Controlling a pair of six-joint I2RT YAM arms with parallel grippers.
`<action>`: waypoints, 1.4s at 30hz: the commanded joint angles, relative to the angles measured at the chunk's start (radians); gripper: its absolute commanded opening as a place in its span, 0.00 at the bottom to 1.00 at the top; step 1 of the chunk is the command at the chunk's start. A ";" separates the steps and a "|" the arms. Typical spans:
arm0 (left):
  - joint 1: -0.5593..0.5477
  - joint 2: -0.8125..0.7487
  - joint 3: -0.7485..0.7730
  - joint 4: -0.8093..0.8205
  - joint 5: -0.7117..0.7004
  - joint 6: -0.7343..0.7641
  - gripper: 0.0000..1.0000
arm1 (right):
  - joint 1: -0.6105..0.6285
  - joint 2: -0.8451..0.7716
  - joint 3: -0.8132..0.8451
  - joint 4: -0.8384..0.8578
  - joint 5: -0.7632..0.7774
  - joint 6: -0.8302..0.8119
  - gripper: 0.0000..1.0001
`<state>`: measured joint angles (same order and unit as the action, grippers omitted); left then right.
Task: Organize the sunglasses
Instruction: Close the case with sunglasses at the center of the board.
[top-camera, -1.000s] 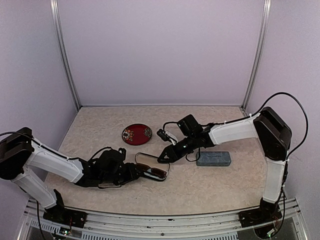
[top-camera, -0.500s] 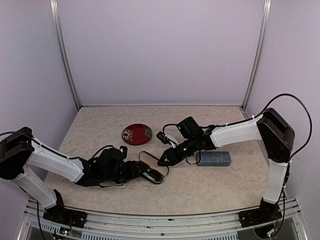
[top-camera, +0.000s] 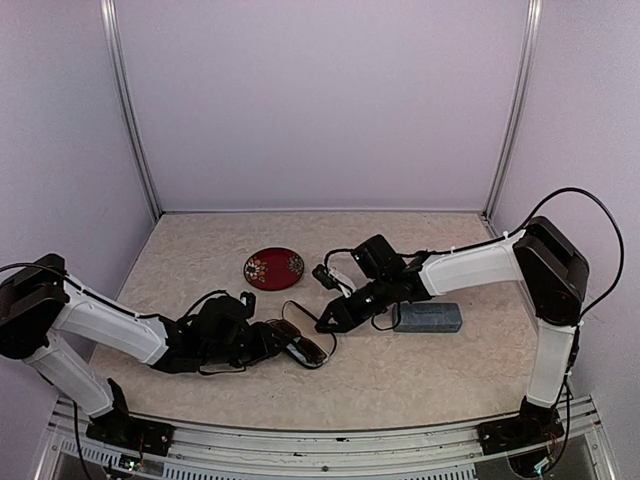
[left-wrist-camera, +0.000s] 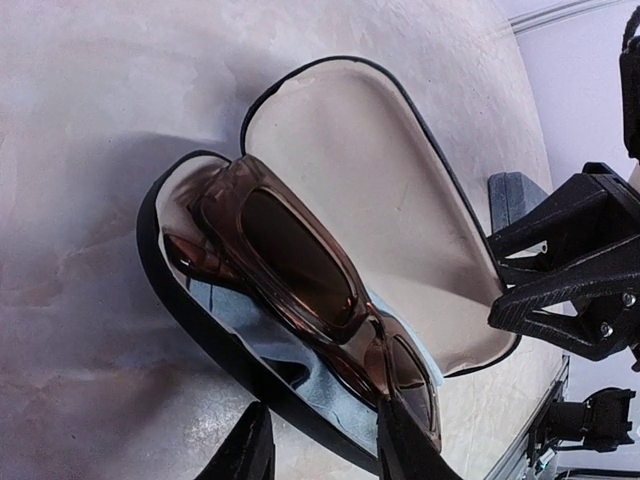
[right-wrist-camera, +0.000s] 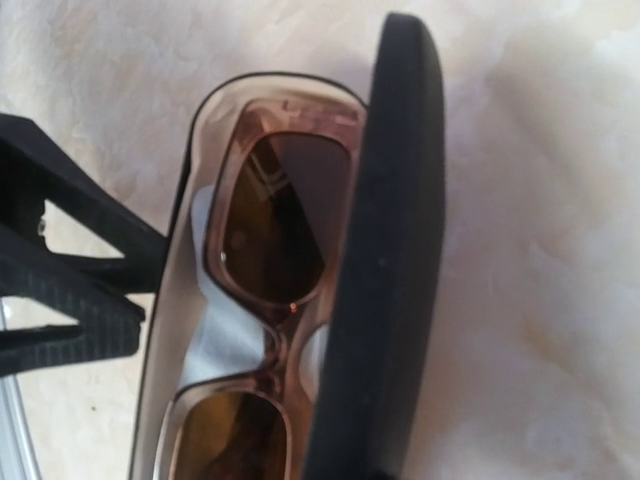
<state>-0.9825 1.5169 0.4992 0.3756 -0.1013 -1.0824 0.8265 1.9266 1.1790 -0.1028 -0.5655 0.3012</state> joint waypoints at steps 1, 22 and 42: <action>0.002 0.018 0.030 0.044 0.017 0.022 0.34 | 0.023 -0.020 0.020 -0.002 0.008 -0.005 0.26; 0.002 0.046 0.050 0.084 0.009 0.031 0.32 | 0.088 0.017 0.067 -0.038 0.038 -0.013 0.21; 0.004 0.057 0.059 0.105 0.012 0.039 0.32 | 0.149 0.052 0.067 -0.054 0.036 -0.015 0.18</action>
<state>-0.9829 1.5555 0.5007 0.3882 -0.0822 -1.0683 0.8883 1.9263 1.2404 -0.1528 -0.4252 0.2966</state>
